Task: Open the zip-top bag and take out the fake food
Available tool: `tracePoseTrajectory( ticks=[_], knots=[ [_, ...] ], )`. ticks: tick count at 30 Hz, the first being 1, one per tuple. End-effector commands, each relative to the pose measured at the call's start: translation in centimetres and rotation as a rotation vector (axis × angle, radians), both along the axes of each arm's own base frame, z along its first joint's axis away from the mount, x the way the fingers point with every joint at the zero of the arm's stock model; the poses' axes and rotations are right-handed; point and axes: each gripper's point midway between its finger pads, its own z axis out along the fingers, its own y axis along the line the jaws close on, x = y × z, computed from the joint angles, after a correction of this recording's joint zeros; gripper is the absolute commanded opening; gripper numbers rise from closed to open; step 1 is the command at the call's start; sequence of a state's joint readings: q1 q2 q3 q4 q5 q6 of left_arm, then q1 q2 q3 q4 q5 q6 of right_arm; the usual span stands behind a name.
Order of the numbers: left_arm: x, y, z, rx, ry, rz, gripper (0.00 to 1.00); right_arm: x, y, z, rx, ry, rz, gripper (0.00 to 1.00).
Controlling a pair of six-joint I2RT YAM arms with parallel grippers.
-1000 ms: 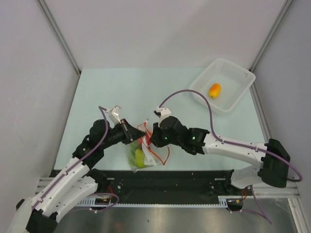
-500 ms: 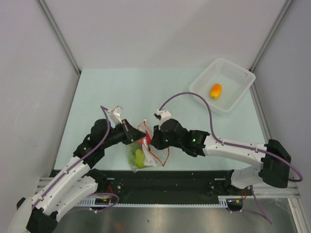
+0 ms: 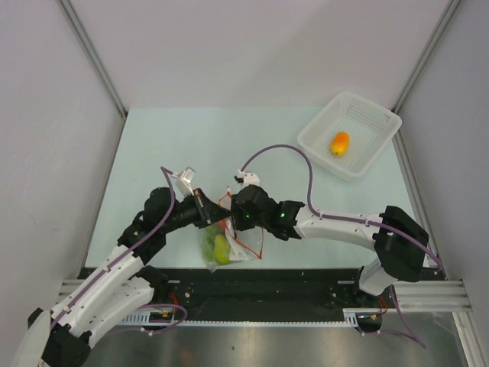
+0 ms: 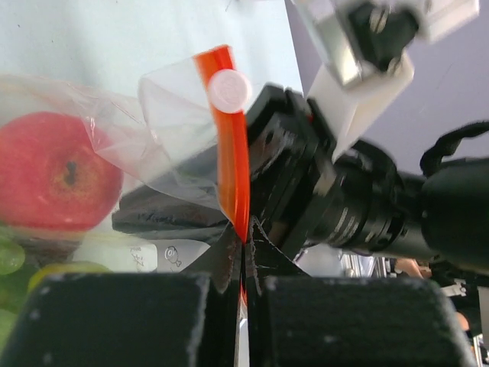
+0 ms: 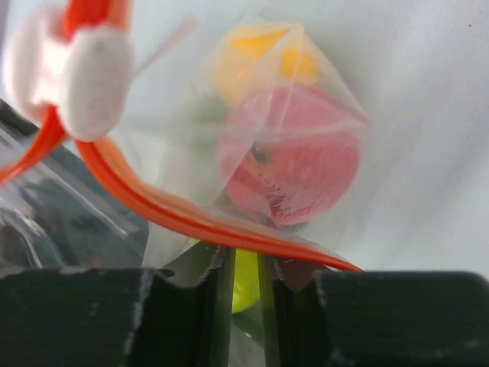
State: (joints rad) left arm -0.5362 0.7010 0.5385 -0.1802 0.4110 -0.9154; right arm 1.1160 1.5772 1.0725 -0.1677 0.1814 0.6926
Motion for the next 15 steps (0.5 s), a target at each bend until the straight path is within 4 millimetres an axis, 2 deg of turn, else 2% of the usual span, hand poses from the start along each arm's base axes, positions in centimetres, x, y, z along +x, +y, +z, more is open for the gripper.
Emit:
tracePoseTrajectory(
  ticks=[1,8,14,15],
  knots=[
    [-0.1,-0.8,0.8,-0.043,-0.021,-0.042,0.0,2.8,0.6,1.4,0.158,0.038,-0.132,0.26],
    [0.0,-0.9,-0.1,-0.044,-0.01,-0.043,0.0,4.0,-0.5,-0.3,0.151,0.077,-0.16,0.45],
    [0.3,-1.1,-0.8,-0.039,0.001,-0.047,0.0,3.5,0.4,-1.3,0.122,0.074,-0.093,0.62],
    [0.4,-1.1,-0.9,-0.038,-0.002,-0.044,0.0,3.5,1.1,-0.6,0.153,0.061,-0.078,0.65]
  ],
)
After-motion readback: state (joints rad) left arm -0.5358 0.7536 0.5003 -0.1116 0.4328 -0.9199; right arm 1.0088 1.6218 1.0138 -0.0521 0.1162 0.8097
